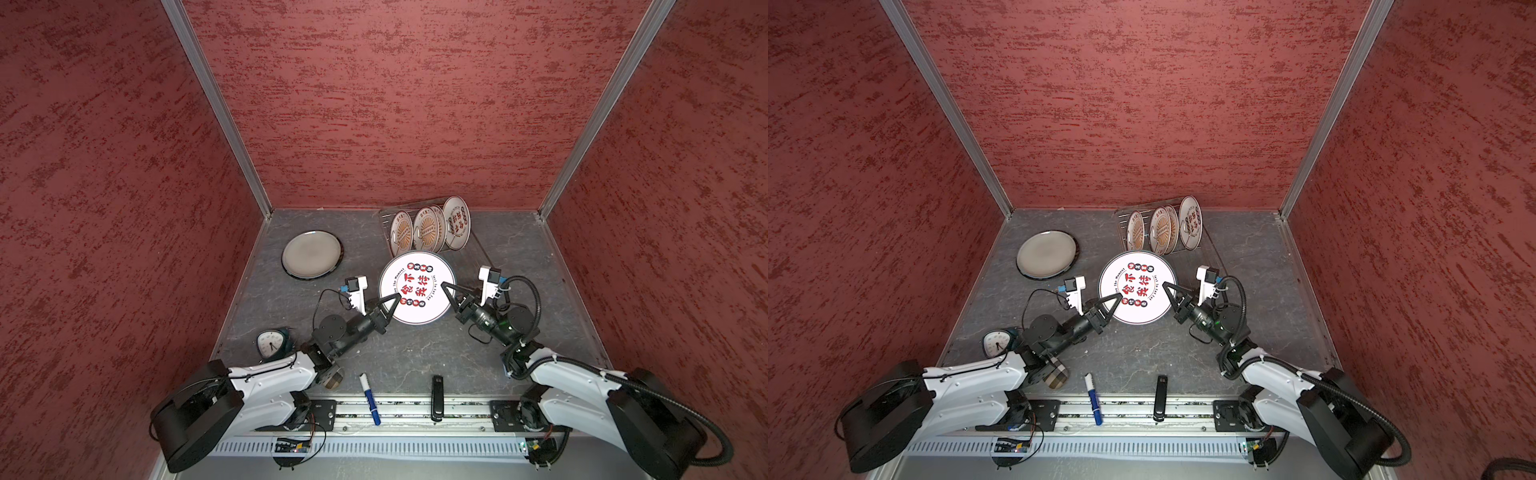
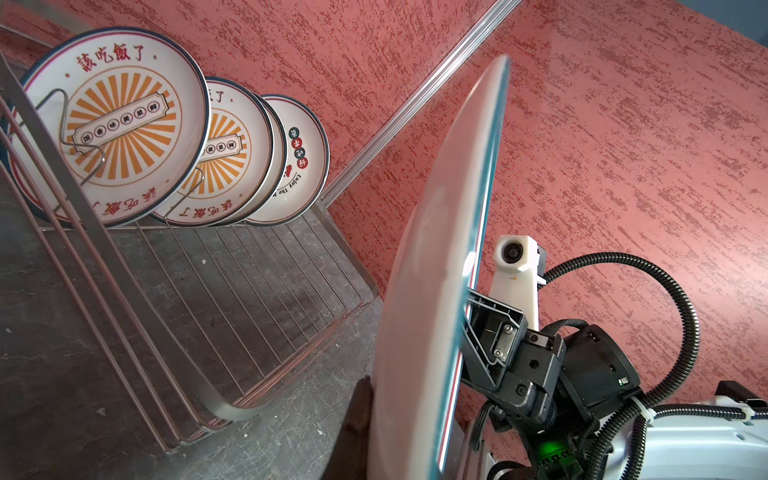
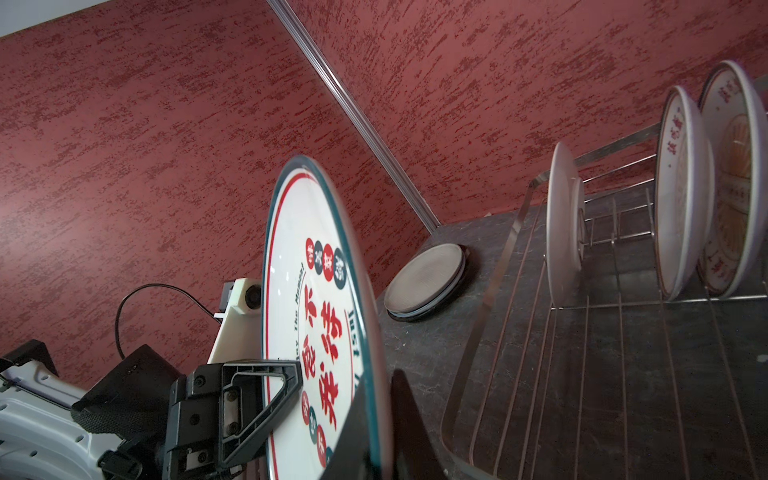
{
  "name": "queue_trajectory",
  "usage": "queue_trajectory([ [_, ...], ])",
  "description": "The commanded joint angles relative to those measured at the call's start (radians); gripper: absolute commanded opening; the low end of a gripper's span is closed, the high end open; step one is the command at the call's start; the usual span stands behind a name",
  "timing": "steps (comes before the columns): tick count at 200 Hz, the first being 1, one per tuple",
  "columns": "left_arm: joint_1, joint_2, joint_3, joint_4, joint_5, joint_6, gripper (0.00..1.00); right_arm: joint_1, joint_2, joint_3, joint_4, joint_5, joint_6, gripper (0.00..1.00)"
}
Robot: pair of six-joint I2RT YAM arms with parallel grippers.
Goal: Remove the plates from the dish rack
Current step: 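Bring the printed plate toward the left gripper while the left gripper grasps its rim, then carry the lettered plate toward the plate stack with the left gripper while the right releases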
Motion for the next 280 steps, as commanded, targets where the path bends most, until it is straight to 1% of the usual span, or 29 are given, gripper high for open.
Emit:
queue_trajectory([
  [1,-0.006,0.006,0.024,0.024,-0.002,-0.032,0.0,0.017,0.023,0.053,0.073,-0.068,-0.032,0.19],
  [31,-0.006,0.008,0.019,0.03,-0.013,-0.049,0.0,0.036,0.062,0.075,0.078,-0.099,-0.049,0.25],
  [38,-0.005,0.01,0.017,0.036,-0.012,-0.052,0.0,0.04,0.068,0.079,0.078,-0.1,-0.05,0.31],
  [53,-0.005,0.009,0.014,0.044,-0.012,-0.056,0.0,0.048,0.072,0.084,0.062,-0.086,-0.048,0.63],
  [66,-0.005,0.002,0.014,0.037,-0.012,-0.054,0.0,0.057,0.063,0.085,0.035,-0.051,-0.047,0.84],
  [67,-0.005,0.001,0.014,0.037,-0.011,-0.054,0.0,0.058,0.061,0.084,0.034,-0.047,-0.046,0.91],
  [68,-0.005,0.0,0.014,0.036,-0.011,-0.054,0.0,0.059,0.06,0.084,0.032,-0.043,-0.047,0.95],
  [71,-0.005,-0.001,0.012,0.034,-0.012,-0.054,0.0,0.06,0.057,0.084,0.025,-0.034,-0.046,0.99],
  [92,-0.003,-0.01,0.003,0.032,-0.027,-0.056,0.0,0.064,0.035,0.078,0.0,0.003,-0.049,0.99],
  [108,-0.003,-0.023,0.0,0.019,-0.046,-0.054,0.0,0.067,0.015,0.055,0.02,0.036,-0.044,0.99],
  [132,-0.003,-0.034,-0.005,-0.004,-0.074,-0.053,0.0,0.067,-0.02,0.0,0.073,0.14,-0.043,0.99],
  [152,-0.003,-0.052,-0.012,-0.015,-0.082,-0.057,0.0,0.068,-0.046,-0.032,0.076,0.223,-0.047,0.99],
  [177,0.003,-0.109,-0.033,-0.062,-0.122,-0.059,0.0,0.067,-0.074,-0.062,0.088,0.27,-0.038,0.99],
  [198,0.018,-0.183,-0.046,-0.142,-0.15,-0.076,0.0,0.067,-0.111,-0.087,0.095,0.307,-0.033,0.99],
  [210,0.023,-0.222,-0.056,-0.179,-0.167,-0.084,0.0,0.067,-0.128,-0.093,0.095,0.308,-0.049,0.99],
  [228,0.04,-0.269,-0.07,-0.219,-0.174,-0.1,0.0,0.067,-0.146,-0.098,0.095,0.273,-0.092,0.99],
  [251,0.078,-0.303,-0.085,-0.247,-0.157,-0.123,0.0,0.068,-0.137,-0.079,0.065,0.222,-0.116,0.99],
  [264,0.112,-0.302,-0.089,-0.253,-0.123,-0.153,0.0,0.07,-0.111,-0.05,0.044,0.171,-0.133,0.99],
  [280,0.147,-0.287,-0.095,-0.247,-0.089,-0.197,0.0,0.084,-0.077,-0.019,0.019,0.162,-0.135,0.99],
])
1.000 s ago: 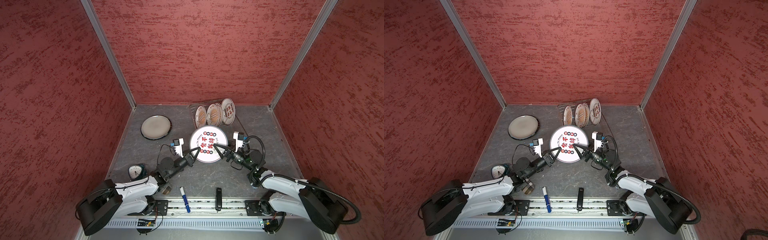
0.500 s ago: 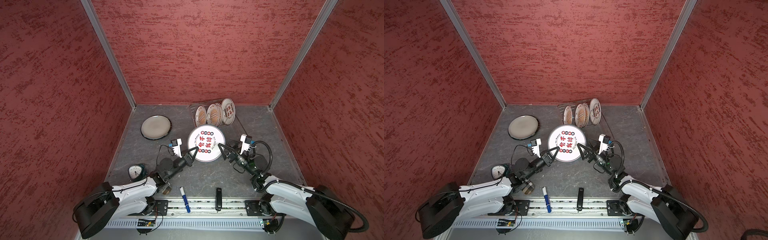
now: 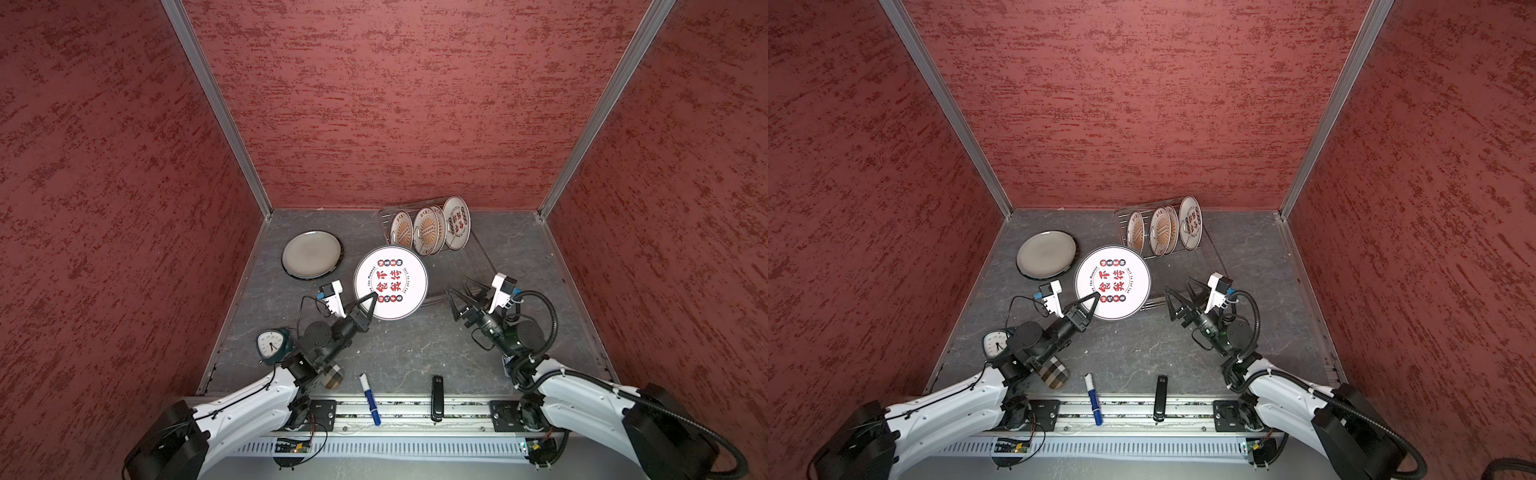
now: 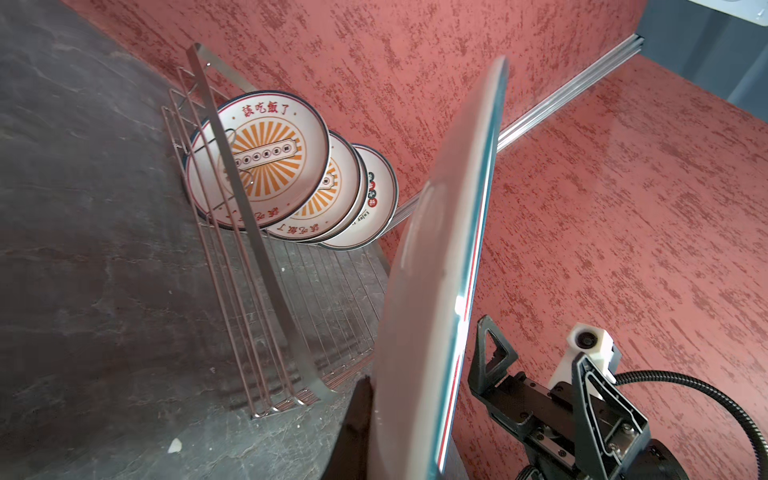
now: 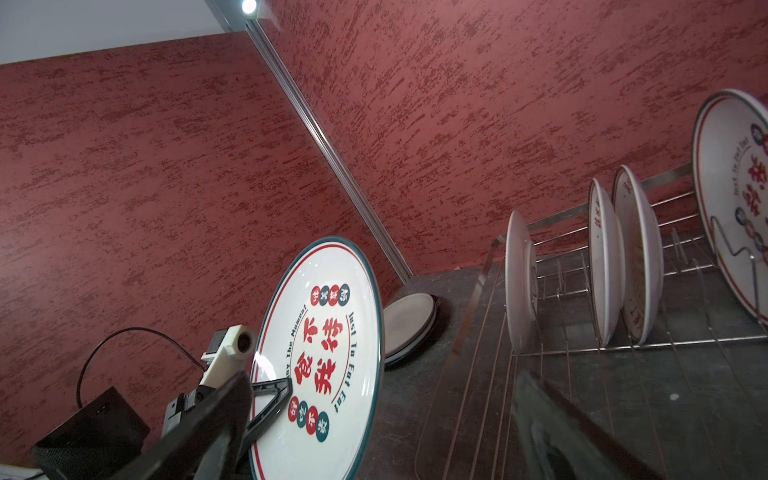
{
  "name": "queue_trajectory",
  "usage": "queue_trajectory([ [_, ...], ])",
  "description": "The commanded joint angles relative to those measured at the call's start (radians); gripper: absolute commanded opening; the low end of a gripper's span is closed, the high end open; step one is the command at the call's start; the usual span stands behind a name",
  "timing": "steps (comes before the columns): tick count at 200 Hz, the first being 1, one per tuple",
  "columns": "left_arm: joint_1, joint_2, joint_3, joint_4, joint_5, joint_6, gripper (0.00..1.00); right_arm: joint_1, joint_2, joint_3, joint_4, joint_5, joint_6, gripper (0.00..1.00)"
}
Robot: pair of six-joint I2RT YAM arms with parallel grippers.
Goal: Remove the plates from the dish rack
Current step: 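Carry the lettered plate toward the plate stack with the left gripper while the right releases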
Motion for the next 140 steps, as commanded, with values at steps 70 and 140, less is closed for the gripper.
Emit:
queue_trajectory([
  [70,0.017,-0.126,-0.025,-0.186,-0.209,-0.108,0.0,0.163,0.185,0.177,-0.098,0.062,-0.251,0.99],
  [140,0.155,-0.199,-0.016,-0.447,-0.168,-0.286,0.0,0.255,0.31,0.307,-0.204,0.237,-0.319,0.99],
])
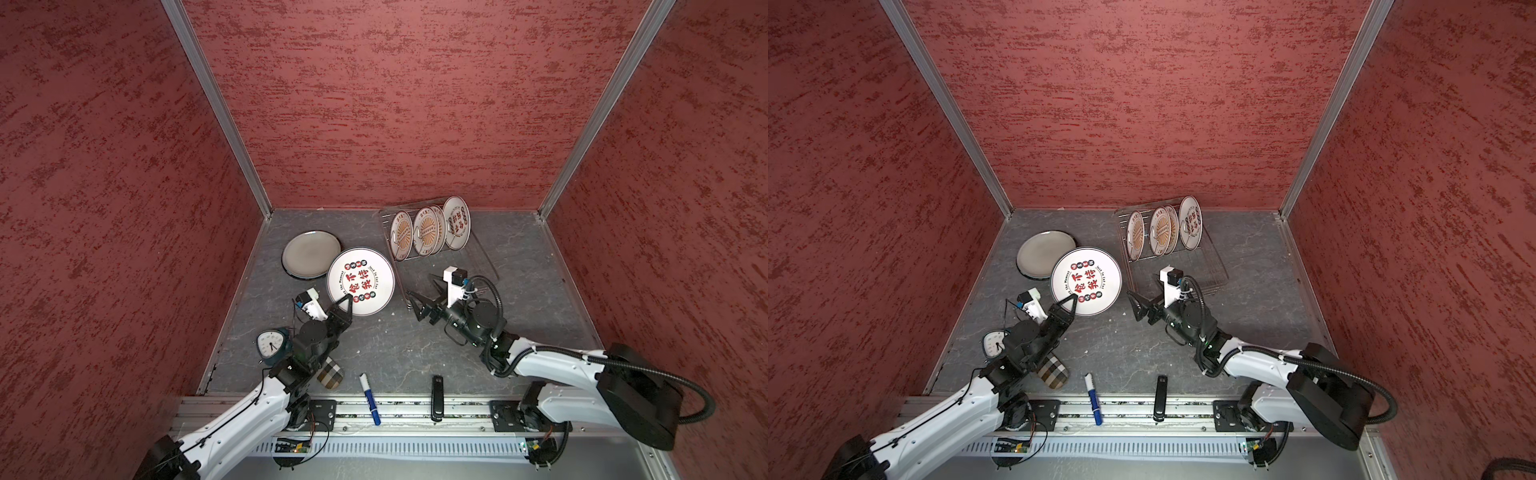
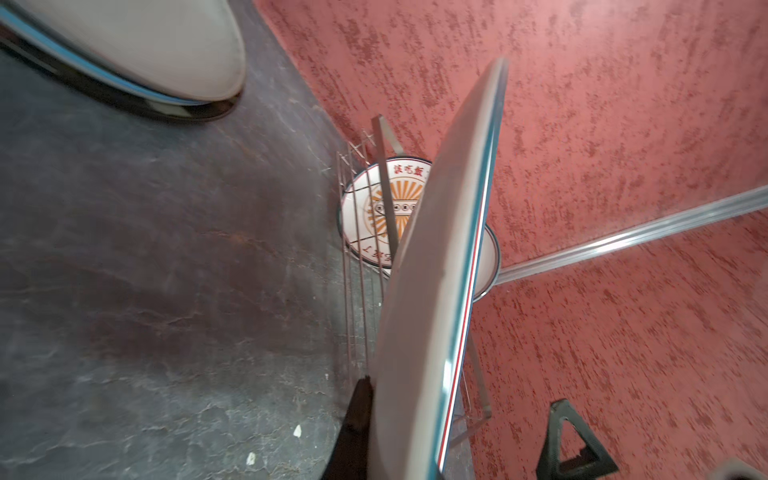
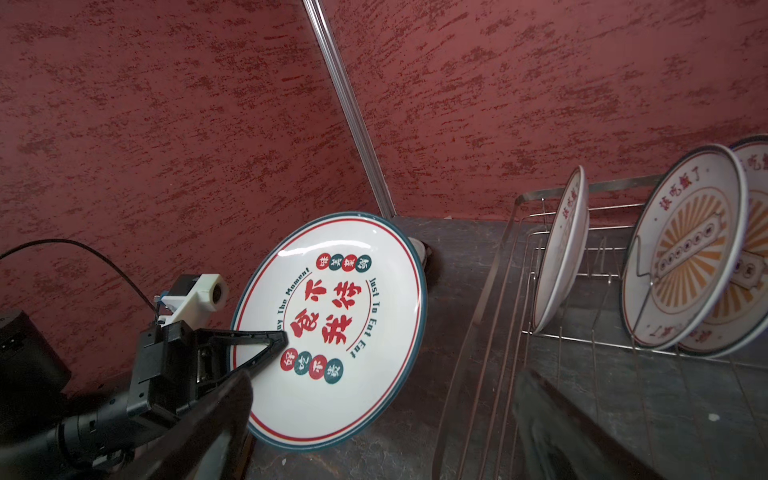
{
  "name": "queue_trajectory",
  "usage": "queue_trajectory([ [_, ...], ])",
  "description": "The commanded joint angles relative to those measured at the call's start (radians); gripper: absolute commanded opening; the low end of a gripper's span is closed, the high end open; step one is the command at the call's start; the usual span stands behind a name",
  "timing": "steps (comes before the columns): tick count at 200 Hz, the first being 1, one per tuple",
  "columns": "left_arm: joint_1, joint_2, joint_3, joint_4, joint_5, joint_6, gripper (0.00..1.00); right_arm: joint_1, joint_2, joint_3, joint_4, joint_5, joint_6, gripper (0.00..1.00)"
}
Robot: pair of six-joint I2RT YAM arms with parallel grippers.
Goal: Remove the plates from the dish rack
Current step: 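Carry the lettered plate toward the plate stack with the left gripper while the right releases, then lower the lettered plate flat onto the plate stack with the left gripper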
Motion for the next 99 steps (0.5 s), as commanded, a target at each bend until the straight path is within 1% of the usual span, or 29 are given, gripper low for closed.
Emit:
queue_trajectory([
  [1,0.024,-0.018,0.006,-0.068,-0.002,-0.08,0.0,0.024,0.036,0.041,-0.007,0.056,-0.057,0.99],
  [28,0.032,-0.014,0.01,-0.117,-0.037,-0.132,0.0,0.047,0.09,0.107,-0.056,-0.009,-0.096,0.99],
  [42,0.044,0.005,0.025,-0.163,-0.032,-0.171,0.0,0.063,0.125,0.164,-0.129,0.0,-0.117,0.99],
  [67,0.082,0.062,0.034,-0.163,0.052,-0.221,0.0,0.083,0.182,0.223,-0.18,0.059,-0.138,0.99],
  [99,0.12,0.165,0.074,-0.174,0.139,-0.269,0.0,0.083,0.215,0.248,-0.189,0.034,-0.132,0.99],
])
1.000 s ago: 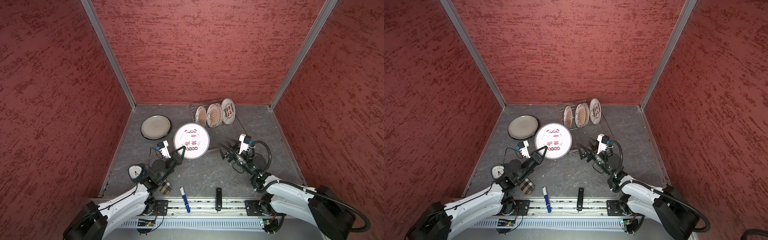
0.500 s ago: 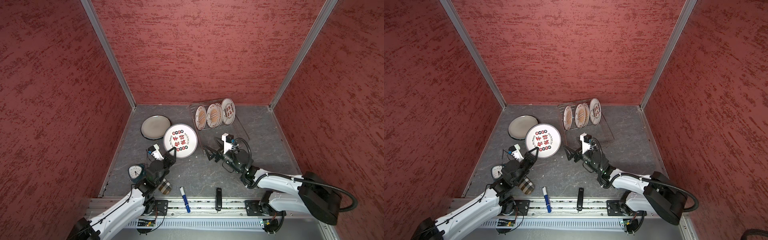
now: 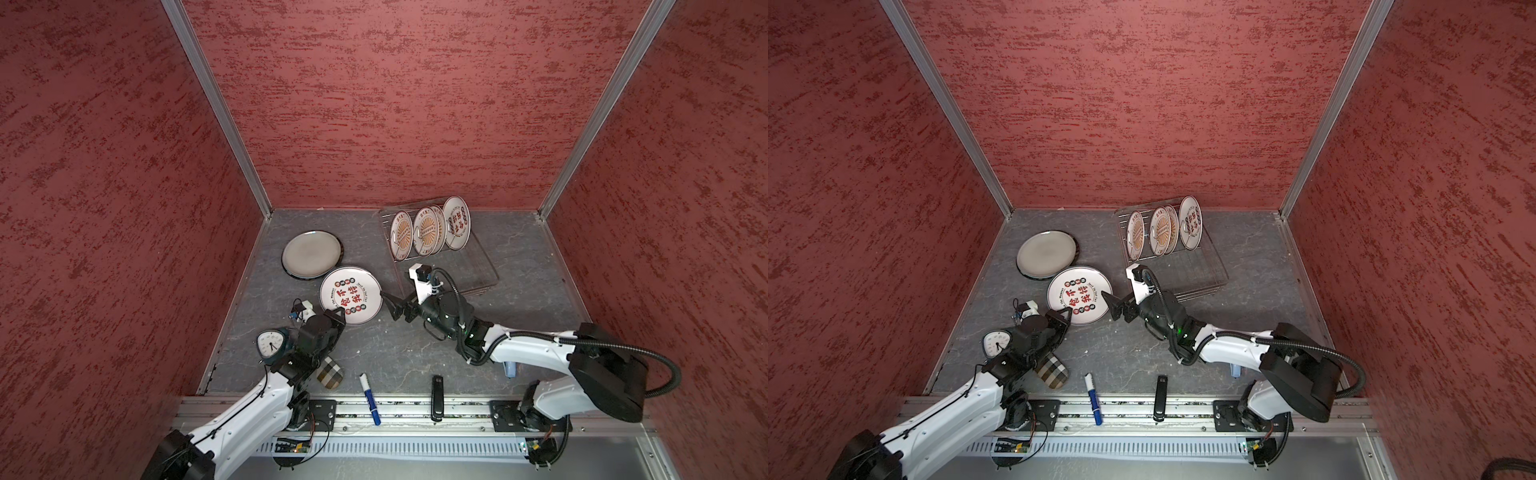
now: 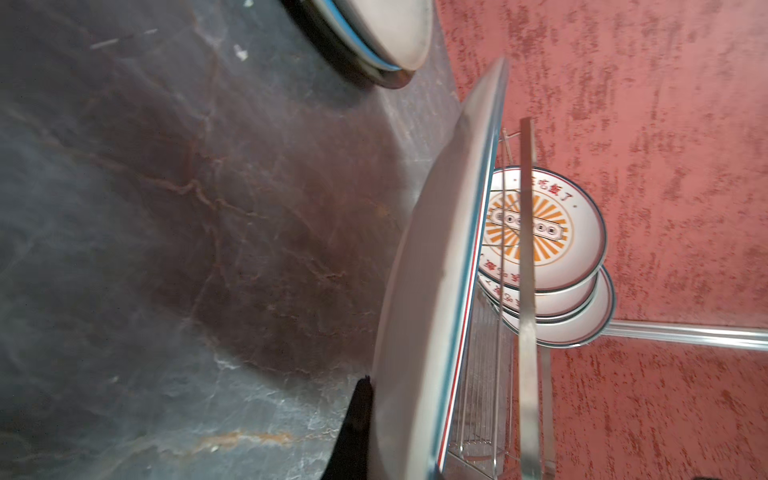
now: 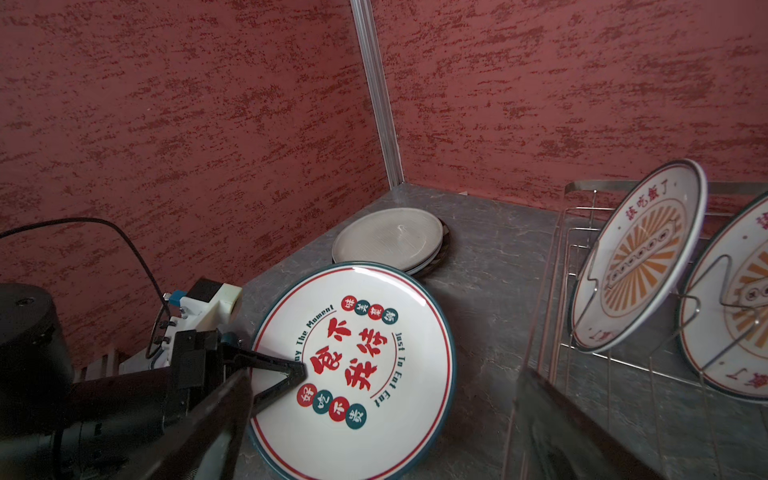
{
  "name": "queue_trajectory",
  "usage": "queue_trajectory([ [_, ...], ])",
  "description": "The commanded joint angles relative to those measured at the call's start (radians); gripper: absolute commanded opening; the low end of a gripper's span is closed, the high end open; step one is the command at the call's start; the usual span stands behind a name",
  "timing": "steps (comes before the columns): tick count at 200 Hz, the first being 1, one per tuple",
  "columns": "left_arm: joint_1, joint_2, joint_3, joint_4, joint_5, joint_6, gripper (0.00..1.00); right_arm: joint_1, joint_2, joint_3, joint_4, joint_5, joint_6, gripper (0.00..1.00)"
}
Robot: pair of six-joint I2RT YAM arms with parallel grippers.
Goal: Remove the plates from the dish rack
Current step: 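Lower the lettered plate flat onto the plate stack with the left gripper, then open the left gripper and release the lettered plate on the stack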
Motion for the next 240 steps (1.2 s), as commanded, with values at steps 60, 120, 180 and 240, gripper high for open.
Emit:
queue_trajectory([
  [60,0.061,0.21,0.092,0.097,0.158,-0.102,0.0,0.005,0.032,0.032,-0.05,-0.044,-0.044,0.99],
  [120,0.087,0.349,0.119,0.167,0.246,-0.118,0.0,0.005,0.057,0.045,-0.065,-0.059,-0.048,0.99],
  [180,0.099,0.505,0.118,0.302,0.287,-0.165,0.16,0.005,0.06,0.035,-0.055,-0.048,-0.048,0.99],
  [240,0.096,0.561,0.129,0.3,0.221,-0.179,0.31,0.005,0.073,0.043,-0.059,-0.04,-0.05,0.99],
])
